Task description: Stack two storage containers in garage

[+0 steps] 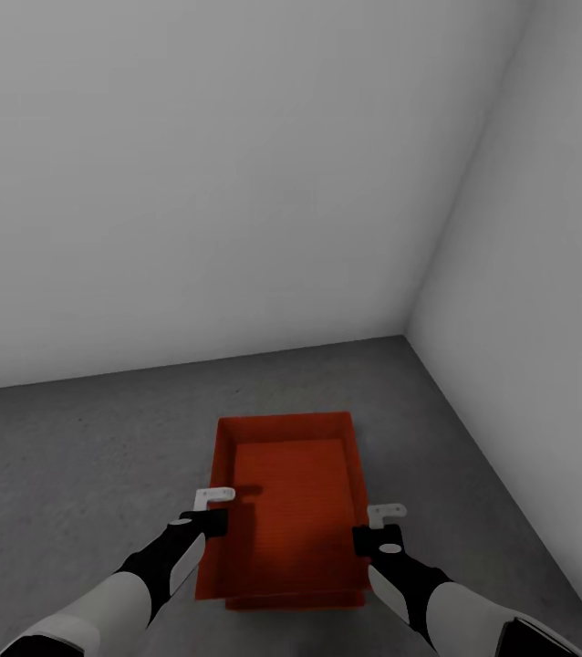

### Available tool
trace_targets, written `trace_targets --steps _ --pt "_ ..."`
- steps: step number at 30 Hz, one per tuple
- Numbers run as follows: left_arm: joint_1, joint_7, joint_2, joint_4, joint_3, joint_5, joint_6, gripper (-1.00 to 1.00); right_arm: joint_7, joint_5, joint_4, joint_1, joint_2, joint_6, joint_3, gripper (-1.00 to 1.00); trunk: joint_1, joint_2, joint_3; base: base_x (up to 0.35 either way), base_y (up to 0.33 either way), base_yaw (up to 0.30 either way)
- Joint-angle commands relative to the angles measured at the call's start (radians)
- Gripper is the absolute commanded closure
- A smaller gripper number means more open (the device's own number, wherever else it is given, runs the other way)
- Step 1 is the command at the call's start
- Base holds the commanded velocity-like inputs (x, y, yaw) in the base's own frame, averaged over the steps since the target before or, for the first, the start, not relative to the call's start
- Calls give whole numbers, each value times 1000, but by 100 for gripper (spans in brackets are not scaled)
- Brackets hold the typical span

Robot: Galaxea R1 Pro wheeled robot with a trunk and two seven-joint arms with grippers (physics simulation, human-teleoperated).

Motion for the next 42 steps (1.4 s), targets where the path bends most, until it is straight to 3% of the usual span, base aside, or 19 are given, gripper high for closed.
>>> trace_targets --steps 1,18,22,42 --pt "0 15 1 -5 -33 -7 -2 100 -4 -33 2 -1 0 21 -3 100 0 0 -1 0 0 0" --pt "0 19 1 -6 -33 -6 0 100 -4 -33 2 -1 0 21 -3 100 0 0 -1 0 0 0" --pt "0 21 0 -3 -33 -6 4 100 -4 -33 2 -1 0 21 -3 100 -15 28 12 0 0 0" --pt "0 17 -1 -4 -33 -6 1 100 -4 -33 2 -1 0 21 -3 100 -15 28 12 0 0 0"
